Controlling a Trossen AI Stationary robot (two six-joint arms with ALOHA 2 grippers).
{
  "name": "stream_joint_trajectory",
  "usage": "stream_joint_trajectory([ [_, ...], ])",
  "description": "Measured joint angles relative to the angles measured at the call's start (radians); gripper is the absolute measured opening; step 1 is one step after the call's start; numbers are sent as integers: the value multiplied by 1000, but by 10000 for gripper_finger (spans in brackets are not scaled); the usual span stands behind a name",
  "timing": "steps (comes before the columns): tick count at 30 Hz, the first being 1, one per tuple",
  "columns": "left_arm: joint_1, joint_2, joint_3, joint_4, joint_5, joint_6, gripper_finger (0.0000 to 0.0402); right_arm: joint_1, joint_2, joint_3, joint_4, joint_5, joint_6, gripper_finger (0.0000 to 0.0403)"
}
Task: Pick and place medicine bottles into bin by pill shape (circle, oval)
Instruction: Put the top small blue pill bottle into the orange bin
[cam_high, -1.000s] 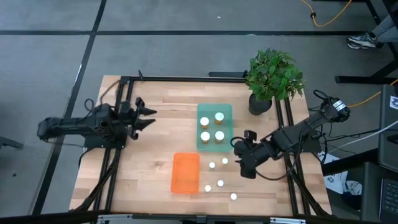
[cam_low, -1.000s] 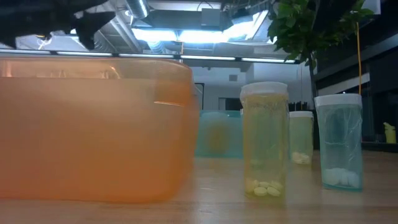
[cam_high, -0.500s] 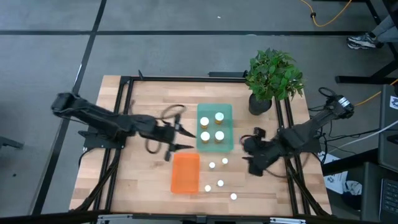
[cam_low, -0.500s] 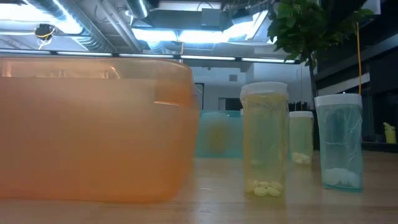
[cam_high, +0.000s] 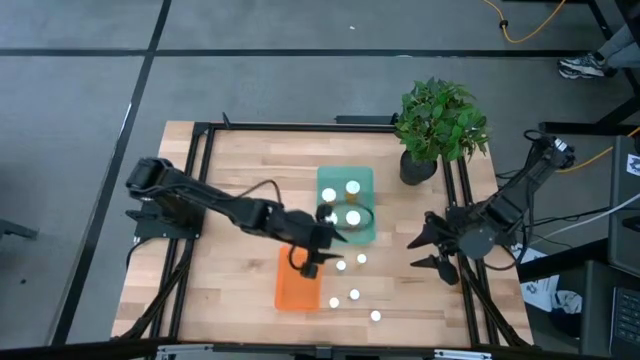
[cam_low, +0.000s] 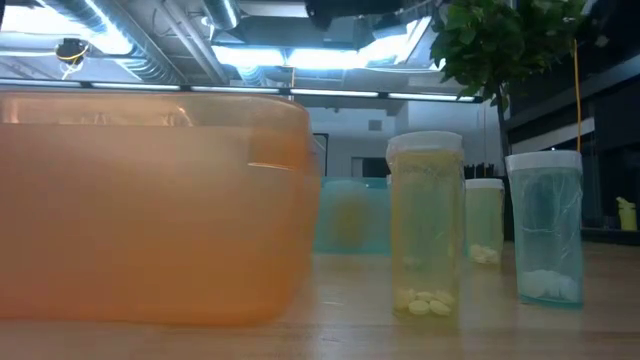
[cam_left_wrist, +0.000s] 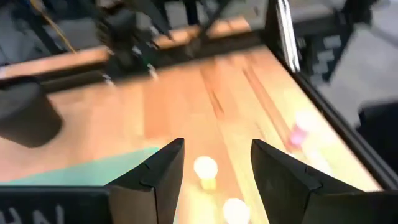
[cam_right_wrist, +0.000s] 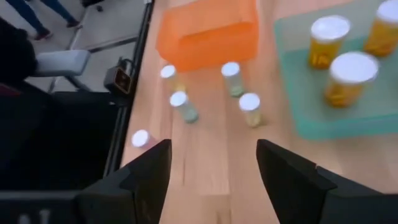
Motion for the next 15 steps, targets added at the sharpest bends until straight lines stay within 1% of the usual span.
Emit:
stream_joint_trajectory([
  [4, -38, 66, 120, -170, -15, 22, 177, 0, -29, -32, 1, -21, 27, 236],
  [8, -64, 134, 213, -327, -30, -34, 177, 0, -41, -32, 17, -21, 23, 236],
  [11, -61, 180, 262, -391, -33, -53, 177, 0, -44, -32, 31, -21, 26, 236],
  [15, -42, 222, 289, -401, -26, -53, 177, 0, -44, -32, 31, -21, 26, 236],
])
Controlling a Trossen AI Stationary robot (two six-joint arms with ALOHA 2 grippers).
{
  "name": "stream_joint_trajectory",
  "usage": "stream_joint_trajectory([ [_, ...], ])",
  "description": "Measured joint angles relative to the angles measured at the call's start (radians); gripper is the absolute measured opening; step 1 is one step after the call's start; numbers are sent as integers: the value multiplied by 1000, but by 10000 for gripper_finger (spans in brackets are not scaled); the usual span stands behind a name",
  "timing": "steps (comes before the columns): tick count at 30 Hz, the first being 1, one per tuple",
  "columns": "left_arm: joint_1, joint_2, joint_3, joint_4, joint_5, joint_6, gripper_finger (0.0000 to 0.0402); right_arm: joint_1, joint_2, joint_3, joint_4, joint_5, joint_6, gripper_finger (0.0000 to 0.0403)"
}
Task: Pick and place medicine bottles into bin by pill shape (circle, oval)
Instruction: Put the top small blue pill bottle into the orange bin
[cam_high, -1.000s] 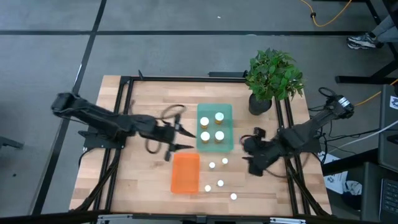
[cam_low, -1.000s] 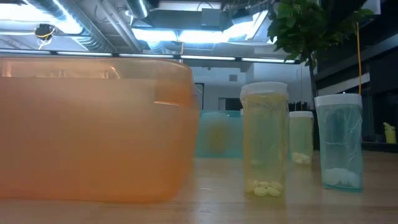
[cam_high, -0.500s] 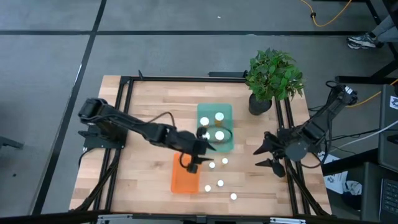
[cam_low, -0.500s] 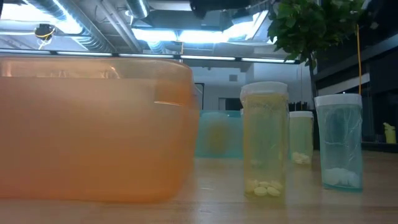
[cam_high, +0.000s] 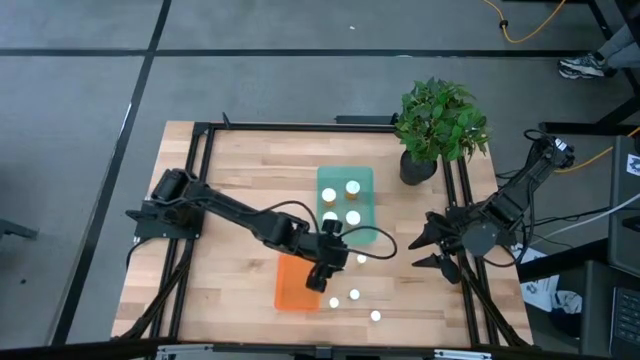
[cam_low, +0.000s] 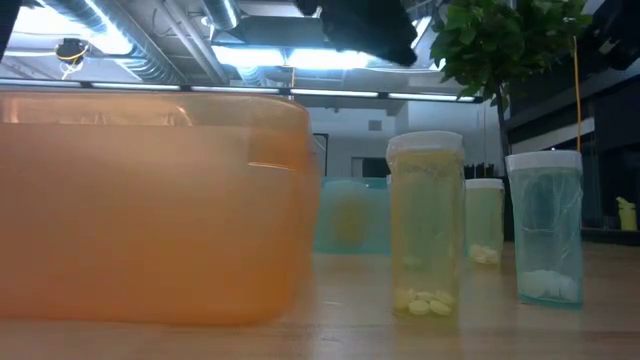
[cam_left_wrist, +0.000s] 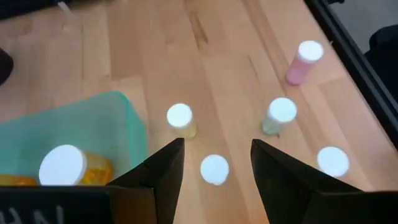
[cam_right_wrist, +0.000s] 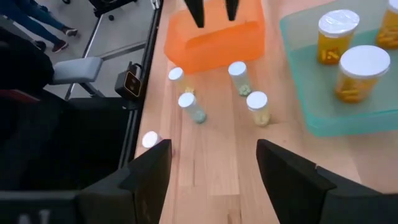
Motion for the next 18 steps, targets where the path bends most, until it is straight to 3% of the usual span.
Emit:
stream_joint_trajectory([
  [10, 45, 48, 2, -81, 32, -82, 177, 0, 2, 0, -1, 0, -2, 236],
  [18, 68, 93, 2, -113, 124, -124, 177, 0, 2, 0, -2, 0, -1, 236],
])
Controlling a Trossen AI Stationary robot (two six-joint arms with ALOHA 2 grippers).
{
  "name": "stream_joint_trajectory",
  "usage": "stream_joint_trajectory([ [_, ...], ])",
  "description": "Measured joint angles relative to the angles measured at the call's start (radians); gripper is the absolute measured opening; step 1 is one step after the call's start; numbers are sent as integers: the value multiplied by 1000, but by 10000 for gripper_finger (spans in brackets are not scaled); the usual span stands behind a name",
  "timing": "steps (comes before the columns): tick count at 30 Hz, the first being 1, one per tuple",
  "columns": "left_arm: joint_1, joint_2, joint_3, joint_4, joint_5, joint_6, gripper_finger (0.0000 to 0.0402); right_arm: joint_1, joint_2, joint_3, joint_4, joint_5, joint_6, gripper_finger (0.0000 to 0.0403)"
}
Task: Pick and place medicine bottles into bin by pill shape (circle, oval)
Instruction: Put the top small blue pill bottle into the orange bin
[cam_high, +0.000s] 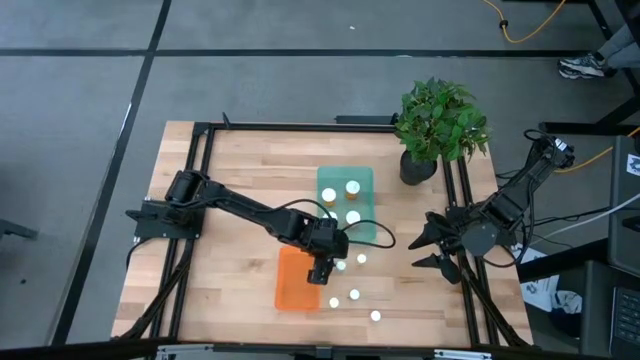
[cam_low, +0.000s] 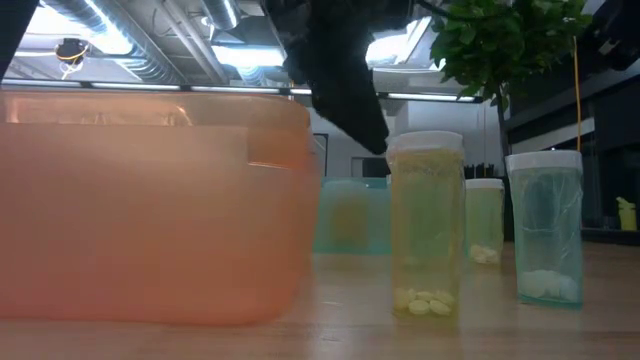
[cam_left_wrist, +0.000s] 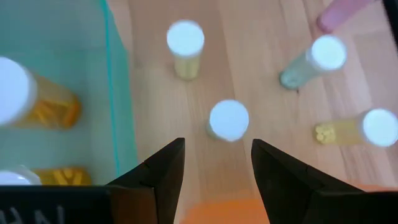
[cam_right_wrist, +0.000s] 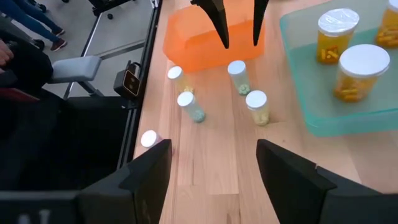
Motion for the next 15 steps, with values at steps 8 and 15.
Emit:
stream_joint_trajectory([
  [8, 0, 1, 0, -23, 1, 0, 177, 0, 0, 0, 0, 0, 0, 236],
  [15, -1, 1, 0, -15, 1, 0, 177, 0, 0, 0, 0, -1, 1, 236],
])
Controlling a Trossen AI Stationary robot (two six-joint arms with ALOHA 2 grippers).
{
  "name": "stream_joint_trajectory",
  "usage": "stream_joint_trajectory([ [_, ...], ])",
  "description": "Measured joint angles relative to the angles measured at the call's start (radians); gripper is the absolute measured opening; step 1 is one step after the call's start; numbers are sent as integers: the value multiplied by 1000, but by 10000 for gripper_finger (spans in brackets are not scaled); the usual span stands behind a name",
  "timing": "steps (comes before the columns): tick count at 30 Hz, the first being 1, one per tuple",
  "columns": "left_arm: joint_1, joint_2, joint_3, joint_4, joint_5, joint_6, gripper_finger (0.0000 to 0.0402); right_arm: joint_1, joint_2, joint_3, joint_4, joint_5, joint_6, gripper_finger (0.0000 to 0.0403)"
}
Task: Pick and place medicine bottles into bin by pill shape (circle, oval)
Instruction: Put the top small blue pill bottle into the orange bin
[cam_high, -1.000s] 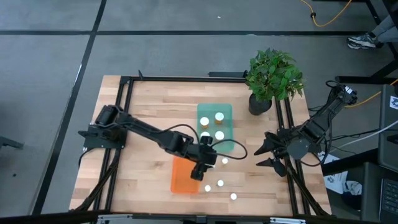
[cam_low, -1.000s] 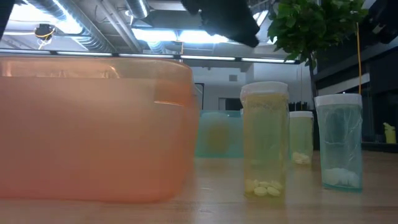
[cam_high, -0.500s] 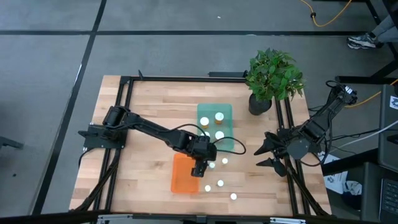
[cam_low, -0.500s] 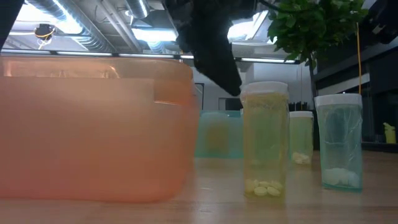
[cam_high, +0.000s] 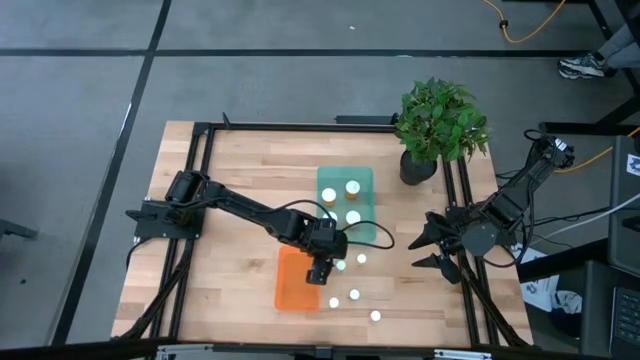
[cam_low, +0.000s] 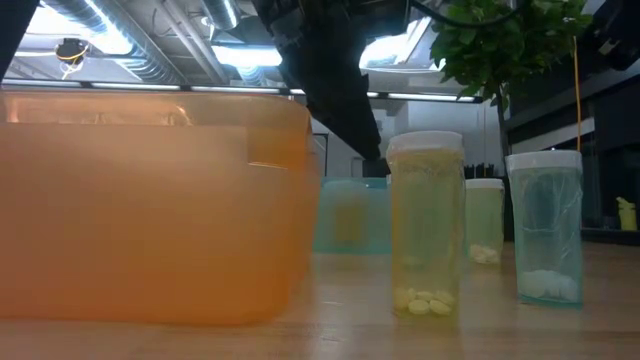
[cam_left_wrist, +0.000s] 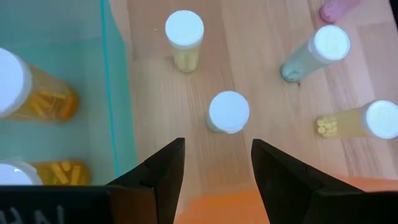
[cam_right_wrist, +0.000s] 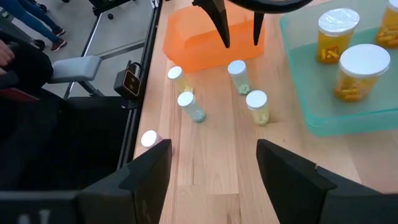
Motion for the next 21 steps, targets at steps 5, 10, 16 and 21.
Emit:
stream_joint_trajectory([
  [5, -1, 20, 0, 13, 1, 0, 177, 0, 0, 0, 0, 0, 0, 236],
  [10, 3, 40, -1, 2, 30, 16, 177, 0, 0, 0, 0, -1, 1, 236],
  [16, 4, 40, 0, 53, 31, 24, 177, 0, 0, 0, 0, -1, 1, 236],
  [21, 4, 59, -2, 49, 34, 26, 177, 0, 0, 0, 0, -1, 3, 236],
])
